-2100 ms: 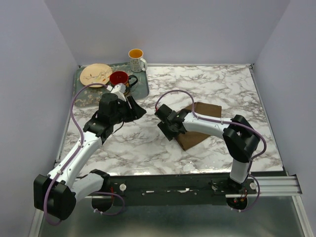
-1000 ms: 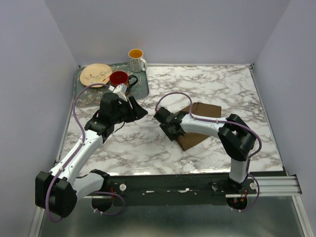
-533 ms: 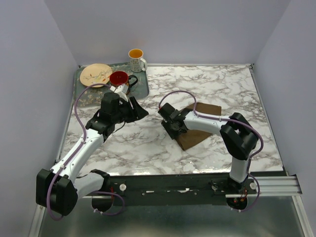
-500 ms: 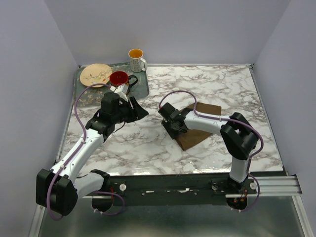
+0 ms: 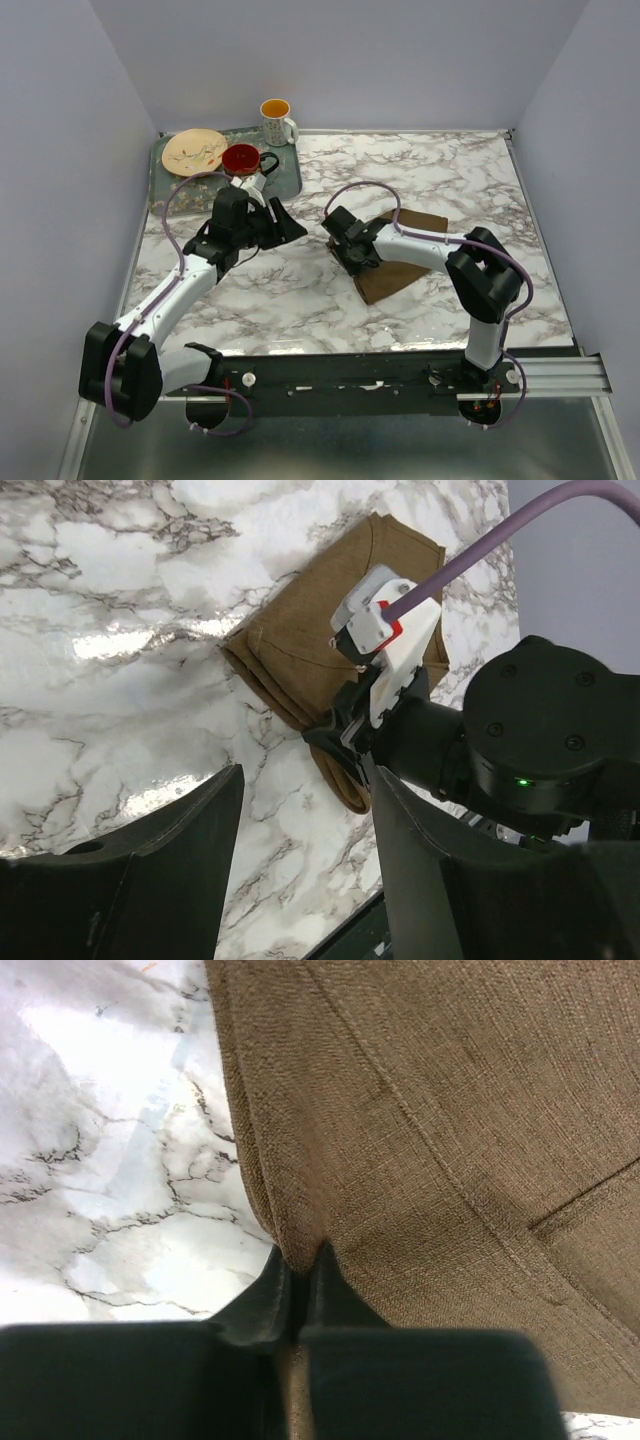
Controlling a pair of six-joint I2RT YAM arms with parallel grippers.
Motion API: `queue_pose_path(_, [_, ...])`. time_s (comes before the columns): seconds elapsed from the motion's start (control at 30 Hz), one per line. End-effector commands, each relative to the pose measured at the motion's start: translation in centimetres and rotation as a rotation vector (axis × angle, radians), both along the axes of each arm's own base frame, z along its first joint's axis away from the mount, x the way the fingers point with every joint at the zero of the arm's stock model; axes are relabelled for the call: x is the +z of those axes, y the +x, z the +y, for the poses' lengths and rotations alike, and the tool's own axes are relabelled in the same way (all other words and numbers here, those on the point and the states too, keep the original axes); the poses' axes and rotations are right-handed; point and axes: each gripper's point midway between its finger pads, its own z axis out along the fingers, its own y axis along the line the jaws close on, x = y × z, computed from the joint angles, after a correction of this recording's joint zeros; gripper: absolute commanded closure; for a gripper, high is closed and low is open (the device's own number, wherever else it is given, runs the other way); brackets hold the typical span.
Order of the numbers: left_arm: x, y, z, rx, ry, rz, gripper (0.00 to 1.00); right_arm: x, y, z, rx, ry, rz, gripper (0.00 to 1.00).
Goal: Fold the napkin, place the utensils inside, and roll it up
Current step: Roll the napkin with the utensil
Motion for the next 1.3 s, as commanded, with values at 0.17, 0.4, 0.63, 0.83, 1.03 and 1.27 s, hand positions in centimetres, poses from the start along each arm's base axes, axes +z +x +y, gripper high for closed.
queue_pose_path(0.17, [-3.7,-0.3,-2.6,-0.028,-0.091,0.177,0.34,-2.3,-1.8,1.1,-0.03,0.207,0.204,0.99])
queue_pose_path(0.4, [-6.0,-0.7,-5.3,-0.012,-0.075,0.284,0.33,-1.3,-2.0,1.3,-0.064,0.42,0.306,0.99])
queue_pose_path(0.63, [-9.9,-0.7,-7.4,0.108,-0.045,0.47,0.2,-1.3,-2.1,1.7,-0.049,0.547,0.346,0.99])
queue_pose_path(0.83, [-11.7,0.8,-8.2,0.203,-0.032,0.542,0.17,-1.7,-2.4,1.6,-0.042,0.605,0.368,0.99])
queue_pose_path(1.03, [-13.3,1.8,-8.5,0.262,-0.012,0.613,0.18,-1.8,-2.3,1.5,-0.038,0.609,0.355,0.99])
queue_pose_path(1.27, [-14.6,1.8,-8.0,0.354,0.033,0.661,0.26,-1.9,-2.1,1.6,-0.043,0.614,0.353,1.0])
